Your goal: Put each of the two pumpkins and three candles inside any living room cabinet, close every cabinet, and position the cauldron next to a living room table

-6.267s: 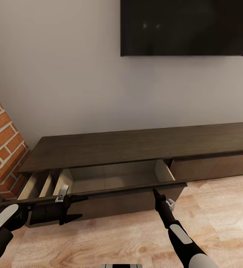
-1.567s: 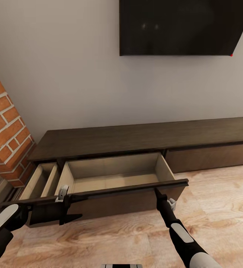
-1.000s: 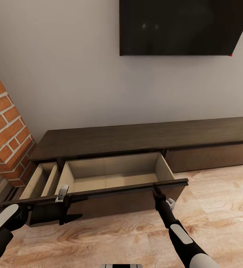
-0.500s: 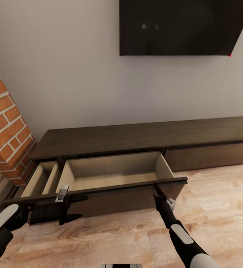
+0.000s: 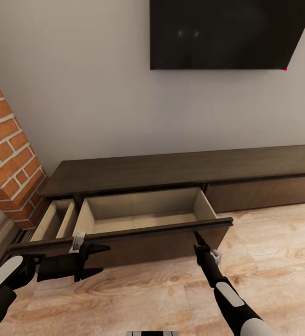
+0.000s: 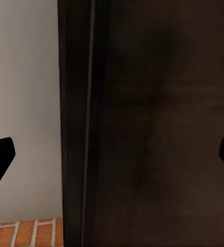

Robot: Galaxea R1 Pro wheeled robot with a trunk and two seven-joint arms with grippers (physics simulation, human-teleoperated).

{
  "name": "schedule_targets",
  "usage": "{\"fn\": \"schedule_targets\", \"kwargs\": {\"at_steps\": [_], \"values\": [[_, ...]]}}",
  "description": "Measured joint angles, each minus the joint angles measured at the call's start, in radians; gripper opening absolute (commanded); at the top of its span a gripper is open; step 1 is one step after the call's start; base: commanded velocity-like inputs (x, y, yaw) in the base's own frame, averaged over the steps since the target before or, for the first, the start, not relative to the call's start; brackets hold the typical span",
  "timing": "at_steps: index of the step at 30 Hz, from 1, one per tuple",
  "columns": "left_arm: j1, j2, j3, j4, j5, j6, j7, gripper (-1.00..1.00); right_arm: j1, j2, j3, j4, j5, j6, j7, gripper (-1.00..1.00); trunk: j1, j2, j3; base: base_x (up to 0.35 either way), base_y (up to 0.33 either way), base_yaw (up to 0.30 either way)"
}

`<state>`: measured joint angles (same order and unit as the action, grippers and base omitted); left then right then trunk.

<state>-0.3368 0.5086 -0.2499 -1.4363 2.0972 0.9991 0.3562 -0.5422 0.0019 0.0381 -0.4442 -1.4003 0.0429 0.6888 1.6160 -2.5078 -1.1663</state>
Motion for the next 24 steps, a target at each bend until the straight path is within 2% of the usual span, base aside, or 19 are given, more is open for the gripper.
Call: {"fn": "schedule_targets", "kwargs": {"at_steps": [5,9,12,17,24], "values": [[0.000,0.000,0.003,-0.001,0.001,-0.001,0.000,1.00,0.000,-0.013,0.000,0.003,-0.001,0.009,-0.006,1.00,-0.001,0.001,0.011,0.000,0.000,0.000],[0.000,0.000,0.004,-0.001,0.002,-0.003,0.001,1.00,0.000,-0.026,0.000,0.074,0.000,0.104,0.003,1.00,-0.003,0.002,0.027,0.000,0.000,0.000],[0.000,0.000,0.003,0.000,0.006,-0.002,0.001,1.00,0.000,-0.027,0.000,0.133,-0.011,0.134,0.006,1.00,-0.005,0.002,0.039,0.000,0.000,0.000],[0.000,-0.001,-0.001,0.010,0.031,-0.003,0.001,1.00,0.001,-0.027,0.000,0.169,-0.045,0.144,0.005,1.00,-0.007,0.003,0.058,0.000,0.000,0.000],[0.000,-0.002,-0.002,0.013,0.036,-0.003,0.002,1.00,0.001,-0.026,0.001,0.174,-0.053,0.144,0.009,1.00,-0.010,0.005,0.085,-0.064,0.000,0.000]]}}
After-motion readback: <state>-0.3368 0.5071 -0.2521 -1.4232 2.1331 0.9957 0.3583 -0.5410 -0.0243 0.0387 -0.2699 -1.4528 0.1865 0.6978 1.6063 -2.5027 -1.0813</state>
